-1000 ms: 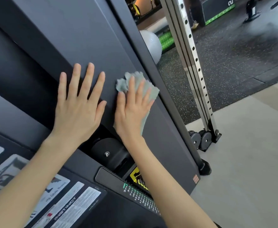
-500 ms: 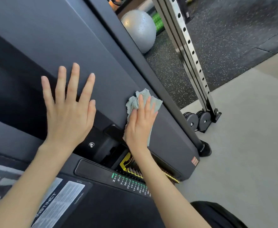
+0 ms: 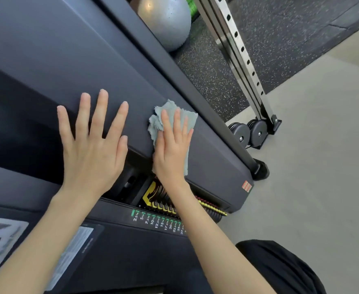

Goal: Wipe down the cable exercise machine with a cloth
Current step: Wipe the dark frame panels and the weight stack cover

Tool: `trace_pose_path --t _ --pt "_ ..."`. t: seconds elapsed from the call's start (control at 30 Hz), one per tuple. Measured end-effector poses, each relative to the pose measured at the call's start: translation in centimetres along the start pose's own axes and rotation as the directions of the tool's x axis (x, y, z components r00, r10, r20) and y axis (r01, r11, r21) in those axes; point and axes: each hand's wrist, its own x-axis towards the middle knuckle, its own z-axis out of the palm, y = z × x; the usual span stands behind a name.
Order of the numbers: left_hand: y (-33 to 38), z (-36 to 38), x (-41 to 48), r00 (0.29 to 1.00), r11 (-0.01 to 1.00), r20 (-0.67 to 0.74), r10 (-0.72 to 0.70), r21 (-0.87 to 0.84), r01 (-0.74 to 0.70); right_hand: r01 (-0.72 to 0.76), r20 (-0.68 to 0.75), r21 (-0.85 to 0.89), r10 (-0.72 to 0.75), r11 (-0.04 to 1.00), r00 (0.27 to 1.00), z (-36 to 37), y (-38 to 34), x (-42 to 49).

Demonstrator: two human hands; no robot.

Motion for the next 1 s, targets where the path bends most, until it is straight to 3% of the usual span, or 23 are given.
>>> trace_pose_path --t 0.17,0.23,0.33,0.43,0.8,1.0 --pt "3.1 1.0 0.1 0.996 0.996 0.043 0.076 -0.046 -0.074 -0.201 -0.055 0.026 0.202 0.979 0.978 -2.4 6.1 -1.9" --pt "3.9 1.7 0.0 0.994 0.995 0.069 0.084 -0.052 -0.080 -0.188 -0.048 0.043 0.190 0.981 0.981 -1.9 4.7 -1.6" --pt "4.6 2.8 -0.4 0.992 0.996 0.102 0.079 -0.050 -0.075 -0.050 0.019 0.069 0.049 0.996 0.999 -0.7 1.7 -1.0" --pt "5.1 3.5 -0.9 0.988 0.995 0.122 0.094 -0.041 -0.089 -0.005 0.022 0.087 0.003 0.996 1.000 -1.0 3.2 -1.3" --pt "7.1 4.5 -2.5 0.988 0.996 0.127 0.092 -0.007 -0.092 -0.280 -0.024 0.021 0.280 0.960 0.960 -4.9 14.4 -5.6" --pt "7.6 5.0 -2.9 0.987 0.994 0.123 0.108 0.004 -0.110 -0.324 -0.095 0.004 0.323 0.946 0.941 -6.3 18.5 -6.7"
